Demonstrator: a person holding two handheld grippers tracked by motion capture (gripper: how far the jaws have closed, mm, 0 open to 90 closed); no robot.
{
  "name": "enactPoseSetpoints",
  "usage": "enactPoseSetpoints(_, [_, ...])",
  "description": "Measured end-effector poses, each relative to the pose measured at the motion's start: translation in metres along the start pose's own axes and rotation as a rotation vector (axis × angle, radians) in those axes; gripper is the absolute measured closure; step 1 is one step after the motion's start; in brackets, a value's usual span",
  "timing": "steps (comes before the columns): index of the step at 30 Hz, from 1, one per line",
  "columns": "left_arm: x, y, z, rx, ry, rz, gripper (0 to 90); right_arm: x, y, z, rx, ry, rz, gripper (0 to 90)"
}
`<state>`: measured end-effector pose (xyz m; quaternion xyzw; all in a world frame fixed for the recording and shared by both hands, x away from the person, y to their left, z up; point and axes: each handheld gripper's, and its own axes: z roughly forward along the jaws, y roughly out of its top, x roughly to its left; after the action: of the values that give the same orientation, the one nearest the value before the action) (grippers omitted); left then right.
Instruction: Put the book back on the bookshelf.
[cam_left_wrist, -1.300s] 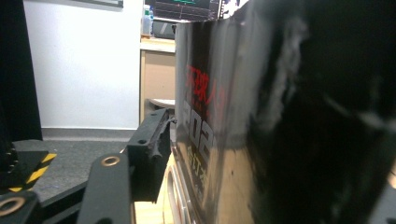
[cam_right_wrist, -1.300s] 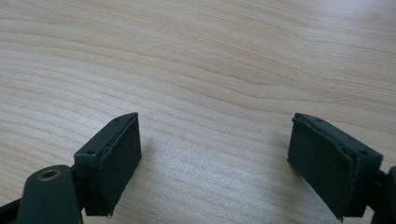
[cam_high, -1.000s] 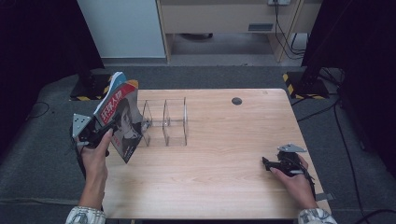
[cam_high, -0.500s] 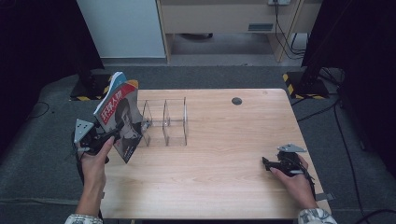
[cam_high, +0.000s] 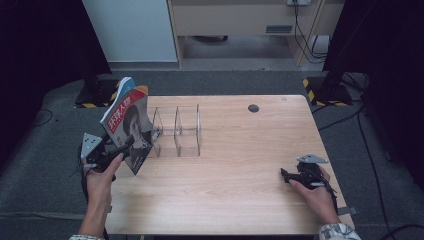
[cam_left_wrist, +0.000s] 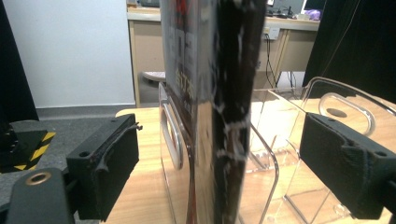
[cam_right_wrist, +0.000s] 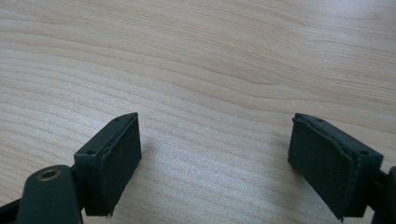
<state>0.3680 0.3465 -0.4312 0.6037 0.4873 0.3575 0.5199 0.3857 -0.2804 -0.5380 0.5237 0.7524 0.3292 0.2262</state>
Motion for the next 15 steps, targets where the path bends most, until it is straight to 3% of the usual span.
enactPoseSetpoints(15, [-0.003,-0.019,-0.009,0.046,0.001,0.001,10.3,0.000,0.000,0.000,0.001,0.003,0.001,16.9])
